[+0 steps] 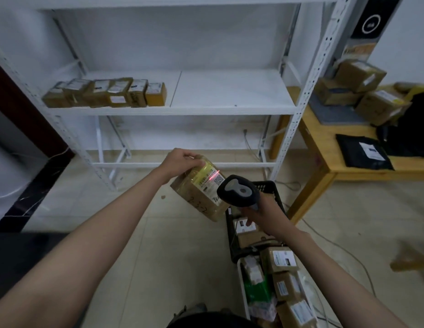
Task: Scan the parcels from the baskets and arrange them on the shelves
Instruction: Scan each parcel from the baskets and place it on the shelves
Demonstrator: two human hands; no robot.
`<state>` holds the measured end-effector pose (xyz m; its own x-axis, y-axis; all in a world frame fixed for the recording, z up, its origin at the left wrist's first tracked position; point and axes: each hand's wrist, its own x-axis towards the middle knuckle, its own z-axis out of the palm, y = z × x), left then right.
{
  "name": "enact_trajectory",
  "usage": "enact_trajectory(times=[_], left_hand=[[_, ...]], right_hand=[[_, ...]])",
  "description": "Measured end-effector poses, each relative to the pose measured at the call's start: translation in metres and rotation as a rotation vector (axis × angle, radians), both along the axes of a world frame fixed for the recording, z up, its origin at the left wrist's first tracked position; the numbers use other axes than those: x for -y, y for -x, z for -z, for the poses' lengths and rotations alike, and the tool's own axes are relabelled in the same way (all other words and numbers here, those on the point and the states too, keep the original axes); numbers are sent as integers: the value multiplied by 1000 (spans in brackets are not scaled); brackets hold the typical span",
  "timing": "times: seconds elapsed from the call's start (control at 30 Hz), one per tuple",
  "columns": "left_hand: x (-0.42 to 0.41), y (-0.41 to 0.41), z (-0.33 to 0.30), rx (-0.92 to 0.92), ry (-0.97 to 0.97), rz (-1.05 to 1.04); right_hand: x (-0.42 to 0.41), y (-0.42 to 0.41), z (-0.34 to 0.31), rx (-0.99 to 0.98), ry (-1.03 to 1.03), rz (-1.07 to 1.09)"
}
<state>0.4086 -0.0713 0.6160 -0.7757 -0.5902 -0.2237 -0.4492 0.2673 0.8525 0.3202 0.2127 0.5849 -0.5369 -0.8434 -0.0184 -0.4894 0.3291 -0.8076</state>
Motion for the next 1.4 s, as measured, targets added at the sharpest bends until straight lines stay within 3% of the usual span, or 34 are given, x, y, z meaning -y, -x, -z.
enact_trajectory(times=[0.3, 0.6, 0.8, 1.07, 1.27, 1.4], left_hand=[[31, -25, -5, -186, -218, -355], [93, -44, -1, -285, -451, -569], [174, -16, 11, -282, -487, -591], [303, 47, 26, -235, -571, -523], [354, 119, 30, -274, -657, -533], [376, 177, 33, -297, -749, -589]], right_hand=[[33, 40, -11, 459, 212, 274], [158, 72, -16, 706, 246, 177], [266, 97, -4, 703, 267, 183], [407, 150, -11, 585, 314, 350], [468, 190, -26, 485, 323, 397], [495, 227, -20, 517, 280, 368]])
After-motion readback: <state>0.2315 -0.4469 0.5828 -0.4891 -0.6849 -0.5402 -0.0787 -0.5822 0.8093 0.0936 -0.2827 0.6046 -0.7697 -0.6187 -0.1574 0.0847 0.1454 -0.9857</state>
